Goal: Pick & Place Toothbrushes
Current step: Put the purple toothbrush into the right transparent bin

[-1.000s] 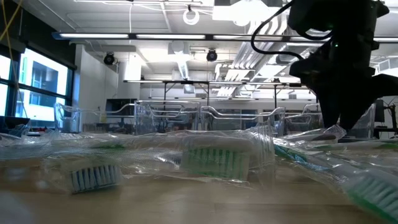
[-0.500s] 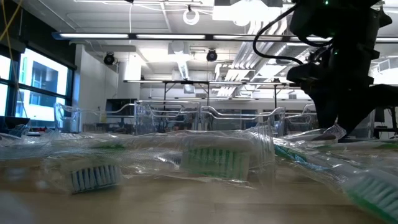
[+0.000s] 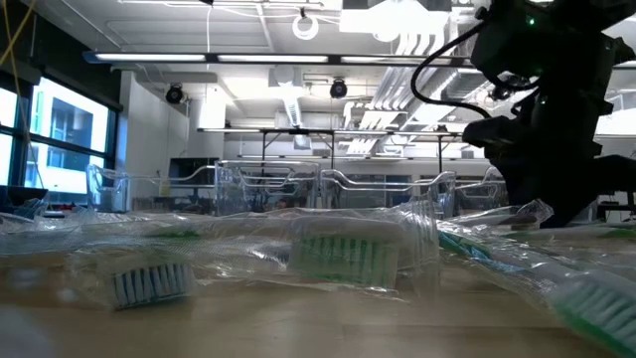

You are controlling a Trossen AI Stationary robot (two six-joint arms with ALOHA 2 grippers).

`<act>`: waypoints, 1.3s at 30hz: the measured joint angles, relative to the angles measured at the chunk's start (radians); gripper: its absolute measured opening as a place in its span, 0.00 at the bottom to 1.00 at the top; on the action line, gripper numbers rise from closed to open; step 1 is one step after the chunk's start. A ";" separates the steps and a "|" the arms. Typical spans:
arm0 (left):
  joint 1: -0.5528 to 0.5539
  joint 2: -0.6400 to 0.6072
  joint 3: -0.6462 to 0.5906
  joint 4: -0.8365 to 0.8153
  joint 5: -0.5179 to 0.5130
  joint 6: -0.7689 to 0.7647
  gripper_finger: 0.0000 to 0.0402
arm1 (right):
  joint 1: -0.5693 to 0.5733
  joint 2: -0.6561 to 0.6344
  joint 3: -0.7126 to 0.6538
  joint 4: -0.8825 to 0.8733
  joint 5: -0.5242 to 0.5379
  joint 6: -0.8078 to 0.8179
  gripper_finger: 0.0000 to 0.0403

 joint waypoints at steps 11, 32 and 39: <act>0.000 0.000 0.000 0.000 0.000 0.000 0.38 | 0.000 -0.003 -0.024 -0.047 0.042 0.040 0.35; 0.000 0.000 0.000 0.000 0.000 0.000 0.38 | 0.000 -0.001 -0.026 -0.125 0.056 0.051 0.29; 0.000 0.000 0.000 0.000 0.000 0.000 0.38 | 0.000 0.000 -0.027 -0.149 0.056 0.032 0.08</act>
